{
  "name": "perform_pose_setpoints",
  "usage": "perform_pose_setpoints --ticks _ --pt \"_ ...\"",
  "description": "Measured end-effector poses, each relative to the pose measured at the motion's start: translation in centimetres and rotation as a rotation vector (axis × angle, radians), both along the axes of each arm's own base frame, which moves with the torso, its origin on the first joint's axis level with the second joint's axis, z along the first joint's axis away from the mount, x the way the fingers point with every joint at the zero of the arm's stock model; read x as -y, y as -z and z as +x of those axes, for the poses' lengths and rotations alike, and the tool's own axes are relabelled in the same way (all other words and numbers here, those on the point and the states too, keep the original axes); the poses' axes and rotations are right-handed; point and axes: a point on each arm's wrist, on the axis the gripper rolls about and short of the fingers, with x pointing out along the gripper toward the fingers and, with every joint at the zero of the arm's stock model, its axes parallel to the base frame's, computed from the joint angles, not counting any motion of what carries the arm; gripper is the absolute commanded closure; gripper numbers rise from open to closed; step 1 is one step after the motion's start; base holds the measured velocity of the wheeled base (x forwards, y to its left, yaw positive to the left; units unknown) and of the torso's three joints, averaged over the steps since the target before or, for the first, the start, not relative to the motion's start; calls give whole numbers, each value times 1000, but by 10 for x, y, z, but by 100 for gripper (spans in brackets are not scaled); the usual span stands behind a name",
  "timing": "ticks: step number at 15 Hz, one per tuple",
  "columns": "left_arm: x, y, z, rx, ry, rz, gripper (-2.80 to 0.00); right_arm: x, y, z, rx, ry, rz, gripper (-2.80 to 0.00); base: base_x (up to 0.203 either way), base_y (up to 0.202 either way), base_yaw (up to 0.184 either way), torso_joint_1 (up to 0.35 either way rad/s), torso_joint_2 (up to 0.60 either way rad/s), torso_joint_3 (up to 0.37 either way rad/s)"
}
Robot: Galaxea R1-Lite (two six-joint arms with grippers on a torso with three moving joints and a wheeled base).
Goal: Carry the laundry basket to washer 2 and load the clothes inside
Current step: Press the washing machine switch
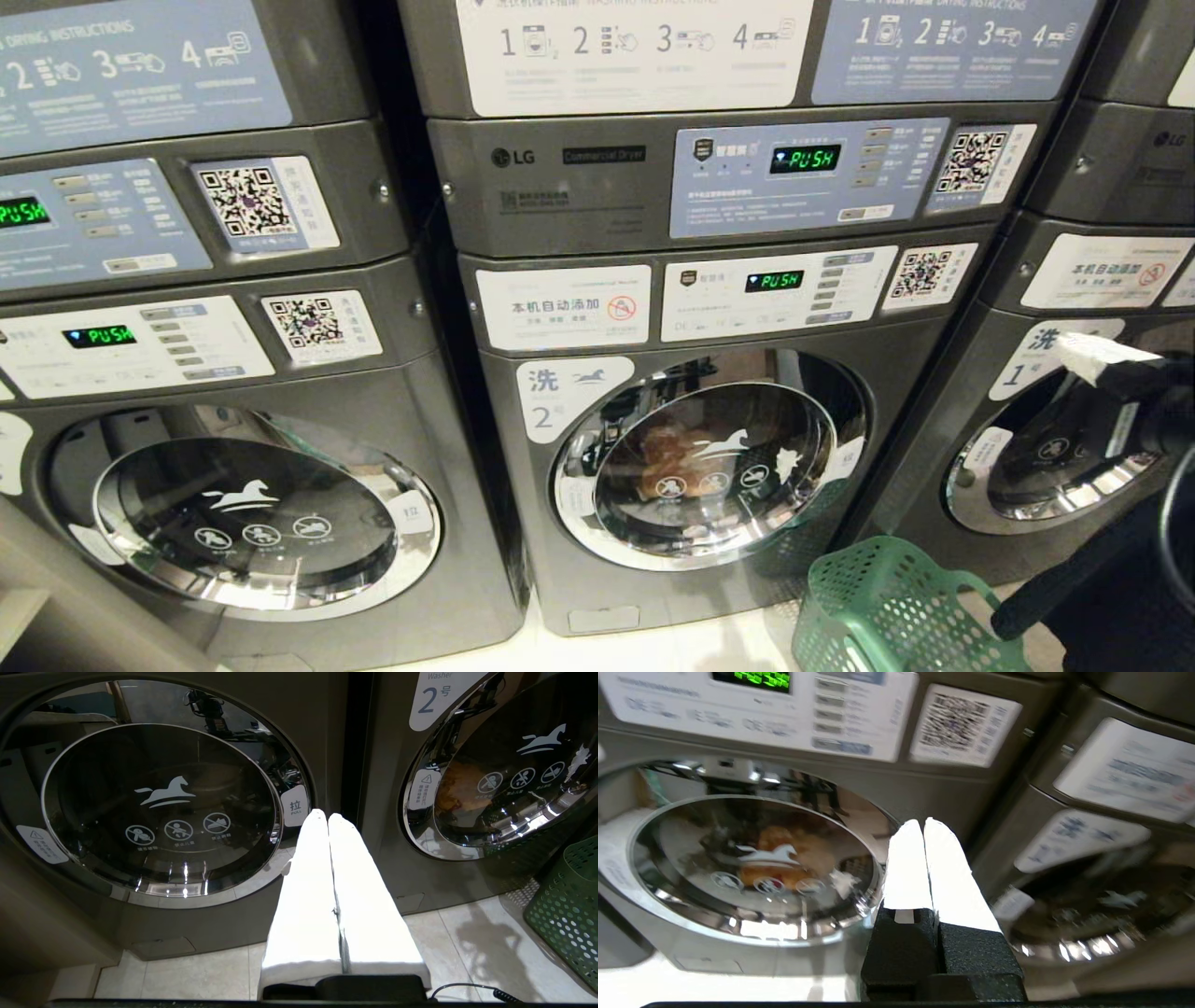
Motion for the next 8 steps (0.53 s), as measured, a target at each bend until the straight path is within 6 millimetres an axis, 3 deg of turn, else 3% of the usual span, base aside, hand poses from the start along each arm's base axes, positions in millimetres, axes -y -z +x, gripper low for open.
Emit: perform_pose_setpoints --ticks 8 --pt "0 0 0 0 0 0 0 -33 26 51 -8 14 9 0 0 0 0 0 0 0"
